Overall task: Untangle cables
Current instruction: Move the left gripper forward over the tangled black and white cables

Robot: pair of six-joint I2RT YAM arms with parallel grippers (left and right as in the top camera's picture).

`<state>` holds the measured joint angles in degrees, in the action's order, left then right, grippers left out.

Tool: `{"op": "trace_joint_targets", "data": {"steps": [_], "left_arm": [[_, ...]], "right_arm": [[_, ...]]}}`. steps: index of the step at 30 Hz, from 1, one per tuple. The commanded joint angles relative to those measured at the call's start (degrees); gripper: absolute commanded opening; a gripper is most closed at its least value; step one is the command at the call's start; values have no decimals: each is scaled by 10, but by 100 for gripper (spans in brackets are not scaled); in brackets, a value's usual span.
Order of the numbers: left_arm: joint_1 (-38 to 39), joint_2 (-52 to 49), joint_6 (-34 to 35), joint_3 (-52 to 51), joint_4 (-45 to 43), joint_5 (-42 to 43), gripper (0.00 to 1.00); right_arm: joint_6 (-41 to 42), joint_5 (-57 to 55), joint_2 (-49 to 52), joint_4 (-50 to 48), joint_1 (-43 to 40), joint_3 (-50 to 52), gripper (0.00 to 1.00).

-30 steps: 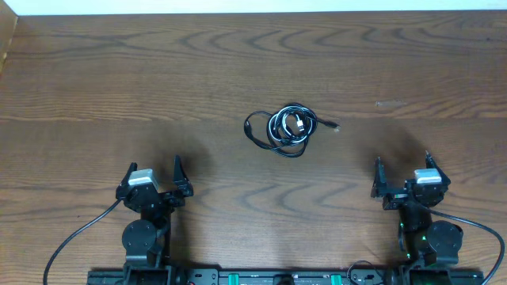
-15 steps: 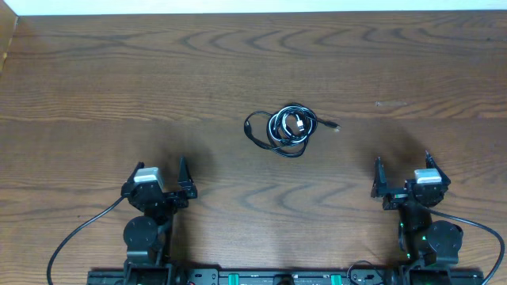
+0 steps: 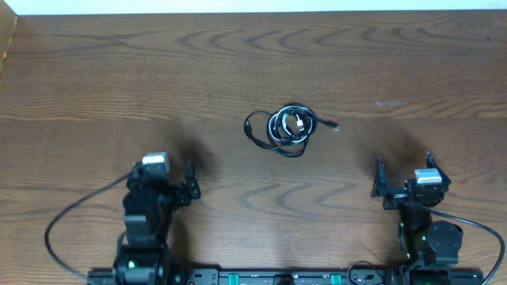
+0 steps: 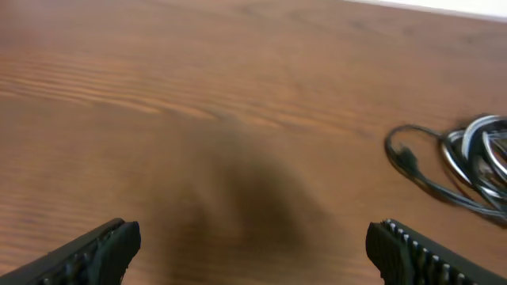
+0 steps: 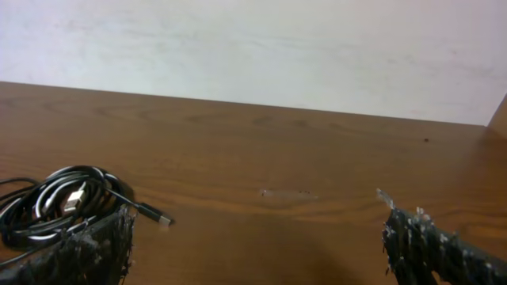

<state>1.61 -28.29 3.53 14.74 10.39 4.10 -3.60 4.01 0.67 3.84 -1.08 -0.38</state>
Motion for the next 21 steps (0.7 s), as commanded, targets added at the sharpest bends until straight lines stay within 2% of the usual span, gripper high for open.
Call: {"op": "trace_joint_targets", "data": {"steps": [1,6,11,15,21], "left_arm": [[-1,-96,-23,58,17,50,96],[23,-259,-47,156,85,66,96],[101,-411,-95,227,108,65,96],[169,-471,-95,268,123,27,96],[238,-486,-95,297,123,23,96]], "right_arm": [[-6,-5,-4,3,3,1,99],[-6,-5,-4,3,3,1,99],[-6,-5,-4,3,3,1,99],[-6,-5,-4,3,3,1,99],[-6,-5,-4,3,3,1,99]]}}
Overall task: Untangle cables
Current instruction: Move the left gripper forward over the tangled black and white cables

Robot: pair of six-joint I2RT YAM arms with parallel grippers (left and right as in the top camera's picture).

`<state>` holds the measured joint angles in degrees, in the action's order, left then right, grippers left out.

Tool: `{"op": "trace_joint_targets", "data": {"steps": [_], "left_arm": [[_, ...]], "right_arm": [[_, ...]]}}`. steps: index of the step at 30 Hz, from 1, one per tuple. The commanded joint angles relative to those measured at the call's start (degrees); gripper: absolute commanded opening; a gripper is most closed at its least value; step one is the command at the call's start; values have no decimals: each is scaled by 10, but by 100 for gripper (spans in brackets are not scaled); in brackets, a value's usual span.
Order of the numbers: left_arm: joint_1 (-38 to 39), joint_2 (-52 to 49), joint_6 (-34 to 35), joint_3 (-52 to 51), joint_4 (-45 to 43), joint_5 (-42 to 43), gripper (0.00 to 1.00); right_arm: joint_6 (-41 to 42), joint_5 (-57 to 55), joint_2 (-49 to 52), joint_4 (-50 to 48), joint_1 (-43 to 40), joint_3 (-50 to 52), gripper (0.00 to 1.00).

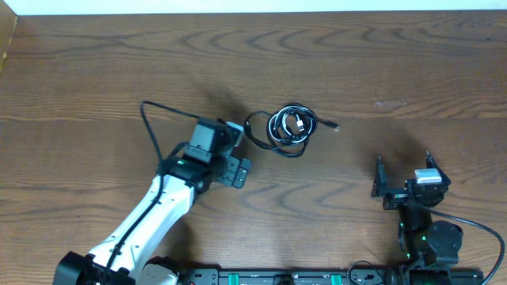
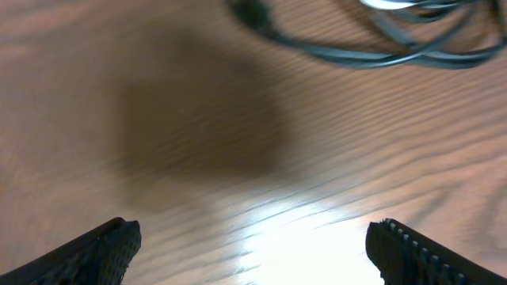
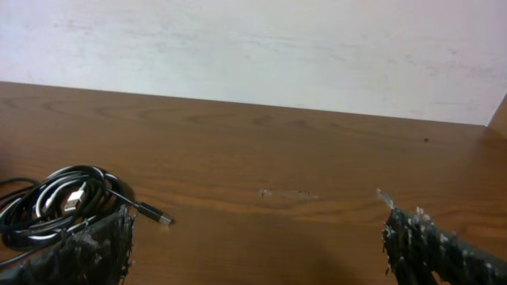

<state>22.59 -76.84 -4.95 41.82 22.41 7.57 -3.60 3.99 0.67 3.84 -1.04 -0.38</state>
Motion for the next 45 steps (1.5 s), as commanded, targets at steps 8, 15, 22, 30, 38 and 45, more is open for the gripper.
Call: {"op": "trace_joint_targets", "data": {"steps": [8,15,22,30,38,45], "left_arm": [[64,-7,14,92,49,-11,96],[64,-37,17,194,148,-11,96],[64,-166,73,306,266,-12,96],[64,-198,96,314,255,-12,96],[64,-198,96,313,245,-12,96],[64,-199,134,313,213,-13,98]], "right_arm": [[-5,-4,-4,3,3,1,99],[-6,-4,-4,3,3,1,99],[-6,-4,-4,3,3,1,99],[-6,-4,-4,3,3,1,99],[-6,-4,-4,3,3,1,99],[-6,-4,-4,3,3,1,99]]}}
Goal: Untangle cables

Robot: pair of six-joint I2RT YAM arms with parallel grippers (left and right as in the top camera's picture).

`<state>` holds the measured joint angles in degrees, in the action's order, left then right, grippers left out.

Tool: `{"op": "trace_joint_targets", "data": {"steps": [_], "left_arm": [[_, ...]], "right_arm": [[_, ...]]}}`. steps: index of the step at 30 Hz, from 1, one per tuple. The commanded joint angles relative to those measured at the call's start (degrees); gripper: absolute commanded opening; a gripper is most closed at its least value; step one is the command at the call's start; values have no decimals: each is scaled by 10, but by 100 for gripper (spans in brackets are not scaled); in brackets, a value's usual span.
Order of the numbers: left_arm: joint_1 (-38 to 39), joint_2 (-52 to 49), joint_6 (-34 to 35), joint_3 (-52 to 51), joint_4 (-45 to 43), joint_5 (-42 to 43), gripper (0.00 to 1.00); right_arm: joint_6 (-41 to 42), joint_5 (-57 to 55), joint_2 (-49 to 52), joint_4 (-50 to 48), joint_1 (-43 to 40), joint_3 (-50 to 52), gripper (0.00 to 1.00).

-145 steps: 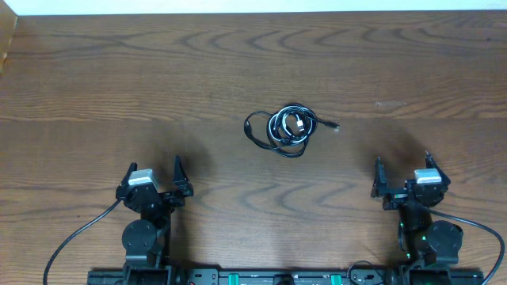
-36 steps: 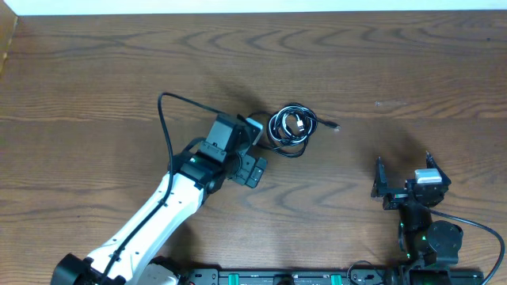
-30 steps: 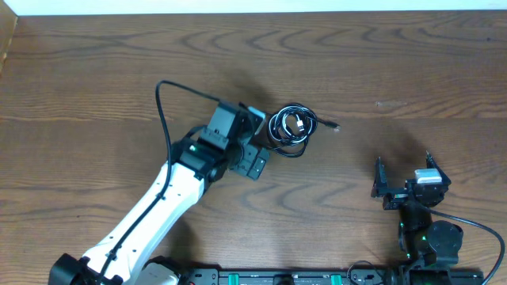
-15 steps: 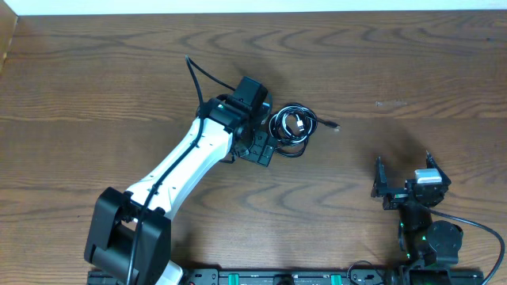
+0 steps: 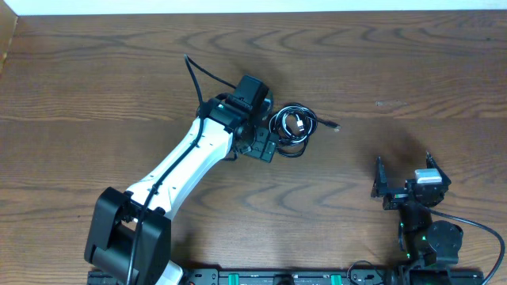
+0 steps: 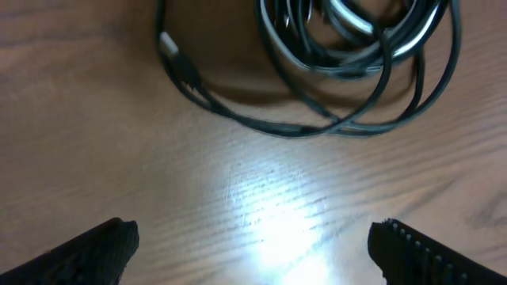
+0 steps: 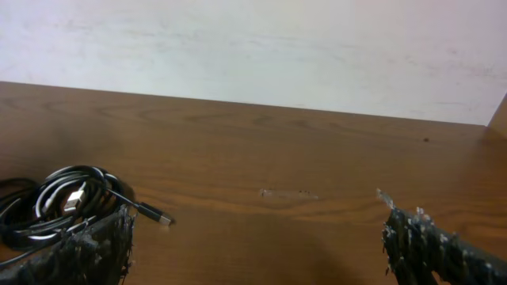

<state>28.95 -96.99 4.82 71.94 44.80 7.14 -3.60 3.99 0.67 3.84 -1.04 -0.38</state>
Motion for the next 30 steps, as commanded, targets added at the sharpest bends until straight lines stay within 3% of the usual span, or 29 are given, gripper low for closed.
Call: {"op": "trace_joint_targets", "data": {"steps": [1,5,9,19,30], "left_arm": [[0,2,73,12,-16,-15,98],[0,-10,236,11,-18,-84,98],[1,-34,308,11,-21,-85,98],[1,-94,389,10,-24,-127,98],[1,-133,415,10,-81,-129,100]], "right_arm": [[-6,-4,-4,3,3,1,99],[-6,-4,-4,3,3,1,99],[-6,-4,-4,3,3,1,99],[-6,-4,-4,3,3,1,99],[-5,-4,-4,3,3,1,99]]}}
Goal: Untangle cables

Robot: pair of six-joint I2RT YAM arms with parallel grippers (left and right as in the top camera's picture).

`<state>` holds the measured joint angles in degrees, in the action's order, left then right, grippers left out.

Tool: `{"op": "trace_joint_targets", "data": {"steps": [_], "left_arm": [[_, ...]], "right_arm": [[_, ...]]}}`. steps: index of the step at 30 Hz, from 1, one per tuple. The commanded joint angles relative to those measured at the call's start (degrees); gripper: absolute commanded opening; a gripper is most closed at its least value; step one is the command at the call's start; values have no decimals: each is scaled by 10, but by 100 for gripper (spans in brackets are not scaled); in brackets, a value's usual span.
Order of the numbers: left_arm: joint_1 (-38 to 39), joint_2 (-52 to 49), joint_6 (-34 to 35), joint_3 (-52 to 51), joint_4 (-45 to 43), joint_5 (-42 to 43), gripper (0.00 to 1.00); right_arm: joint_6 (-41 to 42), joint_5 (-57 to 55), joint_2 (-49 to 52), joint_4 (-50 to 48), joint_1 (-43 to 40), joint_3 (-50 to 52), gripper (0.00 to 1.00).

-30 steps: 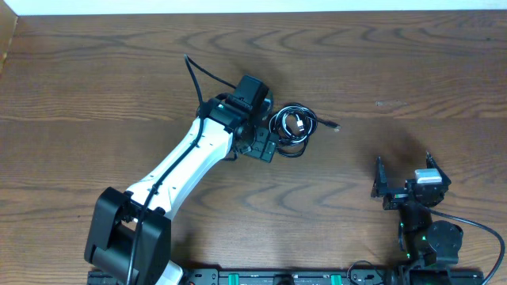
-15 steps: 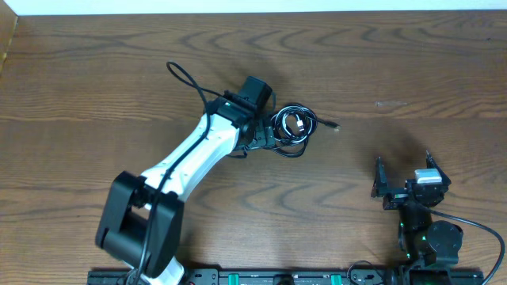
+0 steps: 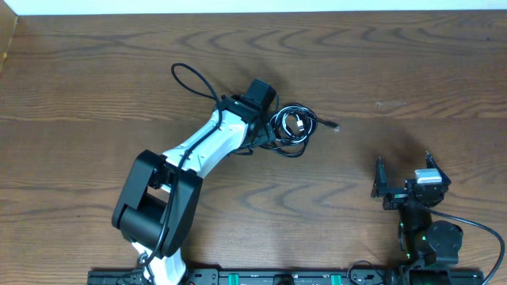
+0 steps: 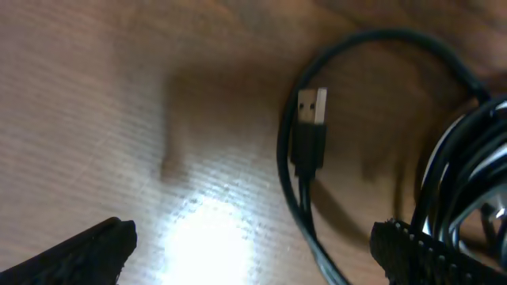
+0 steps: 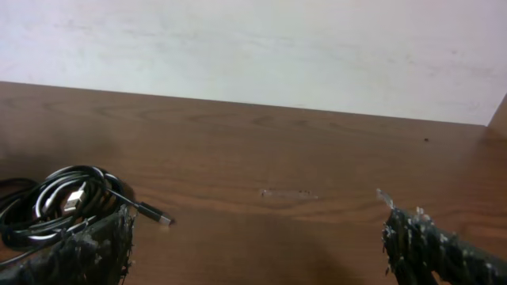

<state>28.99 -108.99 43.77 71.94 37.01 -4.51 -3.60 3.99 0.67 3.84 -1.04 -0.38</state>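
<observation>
A tangled bundle of black cables [image 3: 290, 126] lies coiled mid-table, one thin lead with a plug [image 3: 333, 125] sticking out to its right. My left gripper [image 3: 263, 139] is open, low over the bundle's left loop. In the left wrist view a black USB plug [image 4: 310, 127] and its curved lead lie on the wood ahead of the left gripper [image 4: 249, 257], with the coil [image 4: 467, 182] at the right. My right gripper [image 3: 402, 170] stands open near the front right, apart from the bundle [image 5: 55, 202], with nothing in the right gripper [image 5: 257, 253].
The wooden table [image 3: 95, 87] ends at a pale wall [image 5: 253, 47] at the back. The left arm's own black cable [image 3: 190, 79] loops over the table to the left of the bundle.
My left gripper has moved up from the bundle's lower left to close over its left loop, so the USB plug now fills the left wrist view. The bundle and right arm have not moved.
My left gripper first stood open at the front left, far from the bundle. It was then halfway to the bundle, then at its lower left edge, and now sits low over the left loop. The right gripper stayed open in place throughout.
</observation>
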Motion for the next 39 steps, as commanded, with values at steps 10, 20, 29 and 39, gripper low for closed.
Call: {"op": "trace_joint_targets", "data": {"steps": [10,20,29,39], "left_arm": [[0,-17,31,10,-22,-13,48],[2,-19,31,10,-35,-13,46],[3,-23,115,7,-42,-13,38],[12,-23,116,5,-46,-14,38]], "right_arm": [[-6,-4,-4,3,3,1,99],[-6,-4,-4,3,3,1,99],[-6,-4,-4,3,3,1,99],[-5,-4,-4,3,3,1,99]]}}
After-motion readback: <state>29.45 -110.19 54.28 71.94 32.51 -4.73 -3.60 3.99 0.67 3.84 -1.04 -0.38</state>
